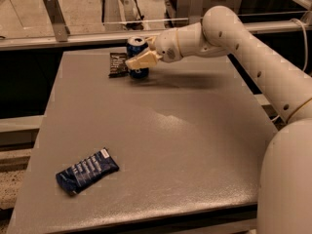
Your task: Move pepsi can near rxbar blueberry
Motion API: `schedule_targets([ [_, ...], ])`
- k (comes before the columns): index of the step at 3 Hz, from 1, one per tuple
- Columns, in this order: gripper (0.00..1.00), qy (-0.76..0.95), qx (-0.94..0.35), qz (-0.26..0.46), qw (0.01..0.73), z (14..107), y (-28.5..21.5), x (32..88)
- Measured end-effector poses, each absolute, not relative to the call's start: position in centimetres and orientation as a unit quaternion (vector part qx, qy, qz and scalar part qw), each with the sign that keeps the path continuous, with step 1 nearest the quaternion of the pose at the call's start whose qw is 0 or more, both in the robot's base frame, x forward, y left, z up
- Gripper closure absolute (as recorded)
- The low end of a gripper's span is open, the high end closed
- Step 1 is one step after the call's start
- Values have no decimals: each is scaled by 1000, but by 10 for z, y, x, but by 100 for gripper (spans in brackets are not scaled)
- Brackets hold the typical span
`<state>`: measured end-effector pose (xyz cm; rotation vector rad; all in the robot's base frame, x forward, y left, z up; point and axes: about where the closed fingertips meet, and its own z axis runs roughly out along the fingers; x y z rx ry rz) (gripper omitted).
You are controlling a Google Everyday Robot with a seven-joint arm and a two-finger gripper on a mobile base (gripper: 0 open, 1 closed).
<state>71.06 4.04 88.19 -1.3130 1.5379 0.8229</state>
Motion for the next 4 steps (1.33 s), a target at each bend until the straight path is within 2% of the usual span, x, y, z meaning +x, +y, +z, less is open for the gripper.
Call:
schedule_targets([
  [2,12,622,-536,338,461,883,41,709],
  [3,0,619,-536,340,462,888,37,706],
  [4,0,615,-535,343,466,896,27,701],
])
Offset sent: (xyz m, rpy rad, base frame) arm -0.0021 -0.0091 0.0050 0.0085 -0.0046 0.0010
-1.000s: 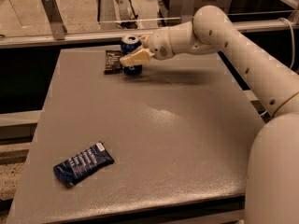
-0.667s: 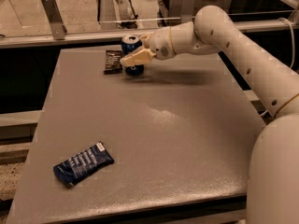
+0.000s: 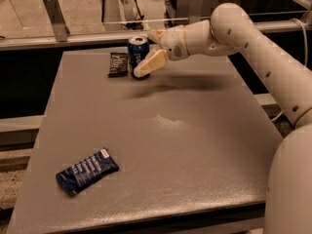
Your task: Move pepsi can near rxbar blueberry
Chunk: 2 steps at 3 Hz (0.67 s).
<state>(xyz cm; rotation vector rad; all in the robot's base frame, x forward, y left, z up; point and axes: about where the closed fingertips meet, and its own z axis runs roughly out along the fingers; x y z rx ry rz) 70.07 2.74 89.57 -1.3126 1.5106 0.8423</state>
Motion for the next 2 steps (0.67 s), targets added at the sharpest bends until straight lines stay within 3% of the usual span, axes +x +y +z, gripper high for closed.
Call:
schedule_targets([
  [1,0,618,-525,342,476,909,-3,691],
  [2,0,631,-505,317,496,928,-63,681],
])
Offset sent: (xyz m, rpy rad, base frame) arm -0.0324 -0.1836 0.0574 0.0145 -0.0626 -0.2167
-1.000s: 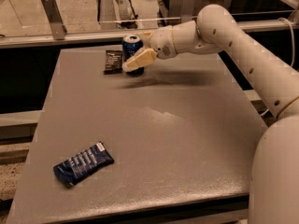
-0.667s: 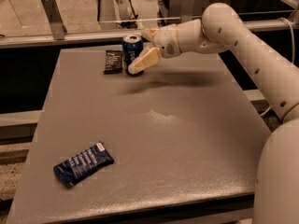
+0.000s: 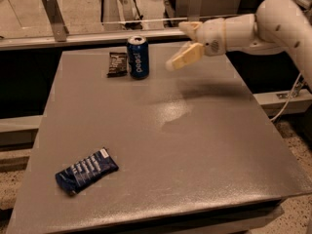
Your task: Move pepsi can near rxbar blueberry
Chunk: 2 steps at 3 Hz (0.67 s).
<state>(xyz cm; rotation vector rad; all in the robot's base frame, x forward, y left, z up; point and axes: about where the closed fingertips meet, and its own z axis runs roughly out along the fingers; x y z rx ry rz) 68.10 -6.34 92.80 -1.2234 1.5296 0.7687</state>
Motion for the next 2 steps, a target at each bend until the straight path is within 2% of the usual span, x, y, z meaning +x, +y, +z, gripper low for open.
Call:
schedule_targets([
  [1,0,641,-480,277,531,955,-131,663],
  [2,0,647,-472,271,534,955,-147,660],
])
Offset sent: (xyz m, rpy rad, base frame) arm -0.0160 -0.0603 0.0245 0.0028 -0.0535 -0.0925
